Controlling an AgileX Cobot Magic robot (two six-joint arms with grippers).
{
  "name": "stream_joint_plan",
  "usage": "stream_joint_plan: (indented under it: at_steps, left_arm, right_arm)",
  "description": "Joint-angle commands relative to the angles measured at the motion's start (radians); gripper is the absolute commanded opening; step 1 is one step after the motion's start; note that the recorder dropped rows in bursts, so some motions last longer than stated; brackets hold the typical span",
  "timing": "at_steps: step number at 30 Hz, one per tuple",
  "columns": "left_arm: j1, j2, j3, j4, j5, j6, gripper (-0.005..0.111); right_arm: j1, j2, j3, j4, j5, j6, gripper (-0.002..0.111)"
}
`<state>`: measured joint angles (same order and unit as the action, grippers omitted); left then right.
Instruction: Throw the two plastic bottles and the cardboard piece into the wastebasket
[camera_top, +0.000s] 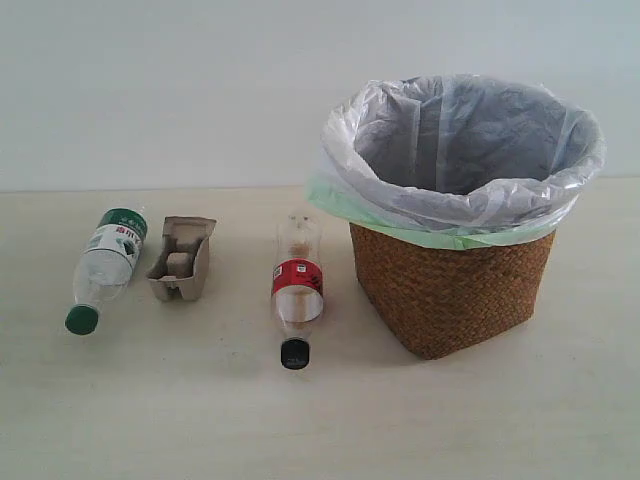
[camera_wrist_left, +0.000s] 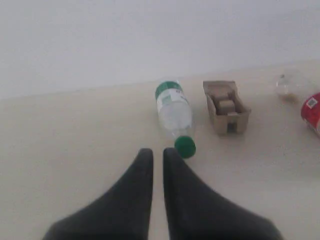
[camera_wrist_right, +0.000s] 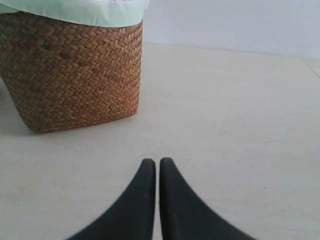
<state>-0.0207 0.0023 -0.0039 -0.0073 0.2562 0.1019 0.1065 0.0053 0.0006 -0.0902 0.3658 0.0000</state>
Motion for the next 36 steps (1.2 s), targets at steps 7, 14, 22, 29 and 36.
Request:
stream_joint_plan:
  at_steps: [7,14,22,29,36]
  left_arm:
    - [-0.001,-0.002,0.004,-0.022,-0.653,-0.034,0.007]
    - [-0.001,-0.001,-0.069,-0.007,-0.974,-0.558,0.006]
    - [-0.001,0.315,-0.611,0.234,-0.353,-0.540,0.004]
    - [-0.001,0.604,-0.774,0.244,-0.058,-0.512,0.004]
    - [-0.001,0.943,-0.875,0.074,0.134,-0.293,0.004]
  right_arm:
    - [-0.005,-0.005,-0.001,0.001,-0.004,0.000,0.000]
    - [-0.005,-0.005,-0.001,-0.001,-0.004,0.000,0.000]
    - [-0.005,-0.005,-0.001,-0.001,-0.004,0.000,0.000]
    - [-0.005,-0.005,-0.001,-0.001,-0.004,0.000,0.000]
    - [-0.005,-0.005,-0.001,-0.001,-0.004,0.000,0.000]
